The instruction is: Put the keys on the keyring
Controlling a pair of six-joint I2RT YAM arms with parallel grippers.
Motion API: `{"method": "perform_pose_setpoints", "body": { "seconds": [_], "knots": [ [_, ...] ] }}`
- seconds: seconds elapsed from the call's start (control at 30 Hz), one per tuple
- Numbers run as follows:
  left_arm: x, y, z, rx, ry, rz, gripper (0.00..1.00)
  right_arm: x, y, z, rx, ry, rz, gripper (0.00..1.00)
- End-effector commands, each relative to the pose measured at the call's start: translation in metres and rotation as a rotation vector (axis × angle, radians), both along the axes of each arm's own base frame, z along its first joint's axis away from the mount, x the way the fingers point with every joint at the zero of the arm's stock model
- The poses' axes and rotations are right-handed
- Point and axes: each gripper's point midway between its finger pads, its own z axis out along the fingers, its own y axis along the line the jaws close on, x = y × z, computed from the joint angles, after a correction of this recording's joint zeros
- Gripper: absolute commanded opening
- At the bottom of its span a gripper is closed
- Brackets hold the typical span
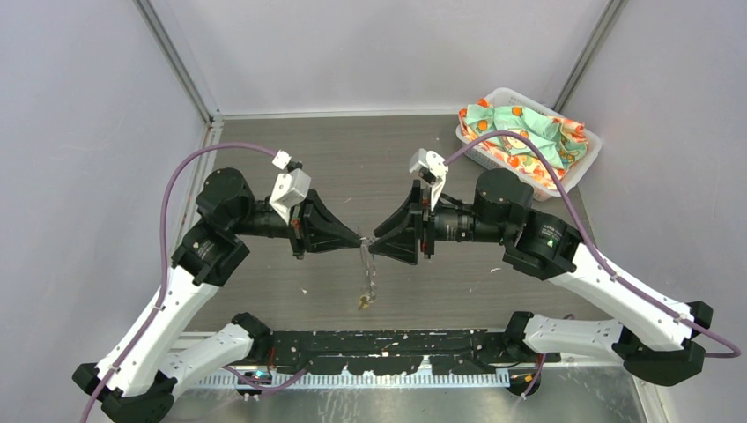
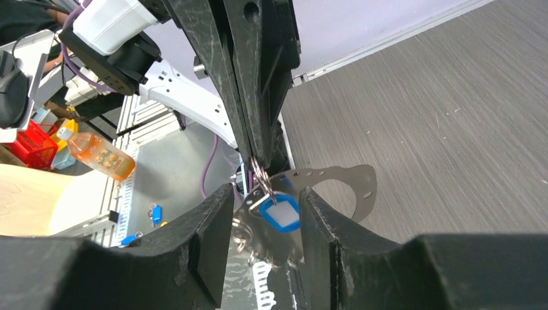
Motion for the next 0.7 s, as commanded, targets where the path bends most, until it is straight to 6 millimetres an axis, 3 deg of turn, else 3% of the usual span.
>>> {"method": "perform_pose_setpoints", "body": {
  "seconds": [0.0,0.2,0.3,0.67],
  "knots": [
    [-0.0095,0.0050,0.0245,-0.064,-0.083,-0.011,0.00,-0.0029,-0.0066,0.0147,0.079,-0.008,-0.012,0.47],
    [-0.0089,0.0050,0.0260,-0.067,-0.083,-0.006,0.00,-0.0060,-0.0072,0.0176,0.096,-0.007,0.000,0.24],
    [-0.0088,0.0052,0.0265,-0.069,-0.085,-0.003,0.00,-0.0072,-0.0071,0.0190,0.098,-0.008,0.007,0.17],
    [-0.0083,0.0053,0.0230,-0.061,-0.082,-0.003,0.00,-0.0074,-0.0044,0.0205,0.097,-0.005,0.018,0.21]
  ]
}}
